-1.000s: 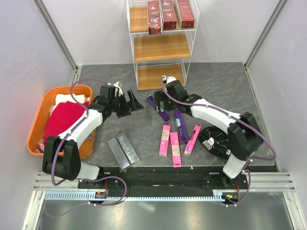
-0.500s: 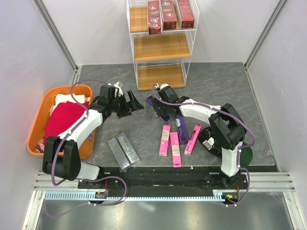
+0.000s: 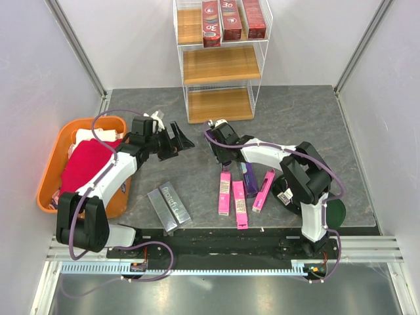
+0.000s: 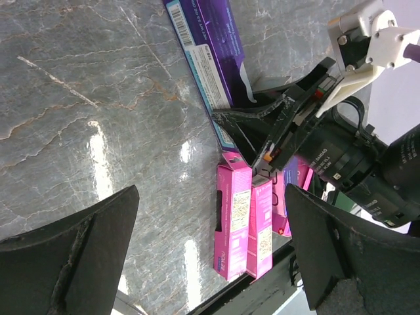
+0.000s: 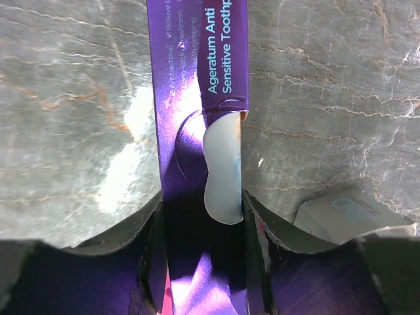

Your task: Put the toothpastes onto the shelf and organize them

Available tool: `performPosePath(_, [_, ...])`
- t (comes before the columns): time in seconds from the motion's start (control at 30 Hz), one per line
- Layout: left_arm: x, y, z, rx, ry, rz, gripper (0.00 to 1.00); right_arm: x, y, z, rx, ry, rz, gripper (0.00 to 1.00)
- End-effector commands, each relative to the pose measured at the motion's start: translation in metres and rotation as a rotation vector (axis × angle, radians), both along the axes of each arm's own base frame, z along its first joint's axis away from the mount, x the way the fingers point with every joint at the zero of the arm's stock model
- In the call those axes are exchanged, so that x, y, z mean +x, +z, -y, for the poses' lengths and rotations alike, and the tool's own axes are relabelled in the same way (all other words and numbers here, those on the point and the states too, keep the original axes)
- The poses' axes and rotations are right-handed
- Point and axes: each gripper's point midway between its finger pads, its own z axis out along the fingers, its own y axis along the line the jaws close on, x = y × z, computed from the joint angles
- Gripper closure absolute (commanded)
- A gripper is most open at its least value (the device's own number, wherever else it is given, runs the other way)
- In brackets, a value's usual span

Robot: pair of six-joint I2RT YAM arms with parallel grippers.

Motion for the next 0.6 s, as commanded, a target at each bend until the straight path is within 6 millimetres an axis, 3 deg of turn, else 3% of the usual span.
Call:
performPosePath(0.0, [0.000,0.020,0.001,-0.058,0.002,0.064,0.00,0.009,0.072,-0.028,0.192,0.031,0.090,0.63])
performPosePath(0.27, [-0.001,0.042,0.005,-0.144,-0.017,0.147,0.00,-0.017,0.162,-0.066,0.564,0.159,0.053,0.66])
performPosePath(0.4, [-0.001,0.062,0.014,-0.223,-0.060,0.223,0.00,-0.037,0.208,-0.079,0.863,0.262,-0.012,0.66])
performPosePath(0.53, [-0.006,0.076,0.028,-0.334,-0.130,0.265,0.00,-0.058,0.238,-0.085,1.047,0.390,-0.087,0.66])
performPosePath(0.57, [-0.004,0.092,0.031,-0.381,-0.139,0.318,0.00,-0.065,0.240,-0.087,1.063,0.427,-0.109,0.66])
